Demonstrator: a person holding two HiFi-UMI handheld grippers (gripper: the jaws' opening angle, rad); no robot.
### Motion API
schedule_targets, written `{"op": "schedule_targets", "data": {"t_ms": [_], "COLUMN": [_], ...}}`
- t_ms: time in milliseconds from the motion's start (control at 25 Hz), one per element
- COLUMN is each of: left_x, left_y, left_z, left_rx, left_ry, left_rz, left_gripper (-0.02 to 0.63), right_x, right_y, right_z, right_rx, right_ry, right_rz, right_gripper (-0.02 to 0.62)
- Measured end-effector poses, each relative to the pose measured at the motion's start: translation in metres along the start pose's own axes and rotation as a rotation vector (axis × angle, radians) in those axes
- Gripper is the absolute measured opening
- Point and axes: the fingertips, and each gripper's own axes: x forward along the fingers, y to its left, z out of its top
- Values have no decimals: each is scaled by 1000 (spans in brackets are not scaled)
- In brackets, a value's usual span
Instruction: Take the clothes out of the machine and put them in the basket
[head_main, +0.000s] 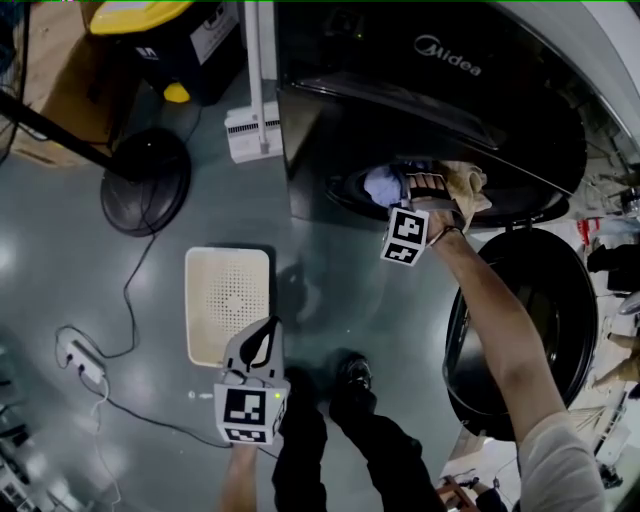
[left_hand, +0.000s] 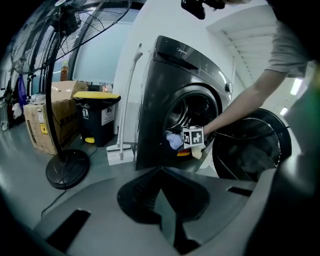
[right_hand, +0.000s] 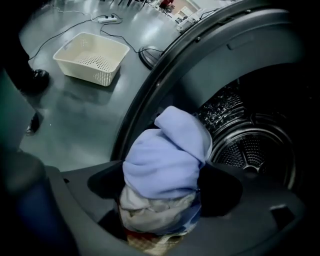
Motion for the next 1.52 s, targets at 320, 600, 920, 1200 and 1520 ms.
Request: {"op": "schedule_targets", "data": {"t_ms": [320,600,920,1200,1520], "left_x": [-2,-11,-29,-51,-69], "left_y": [-6,-17,-38,-57,-66], "left_z": [-5,-3,15,38,67], "left_rx": [-13,-11,-14,-8,14], "left_ry": [-4,6,6,3,-23], "left_rz": [-2,-10,-26,-46,-56], "left_gripper": [18,18,18,18,18], "right_x": [-9,-31,-78,-130,-188], "right_y": [6,-1,-4,14,24], "right_z": [3,-2,3,19,25], "right_rx": [12,87,161,199,268], "right_ry": [-11,-24,-73,-115,-149], "right_rz": [-25,-49,-89,-80,-84], "right_gripper": [232,138,133,133,133]}}
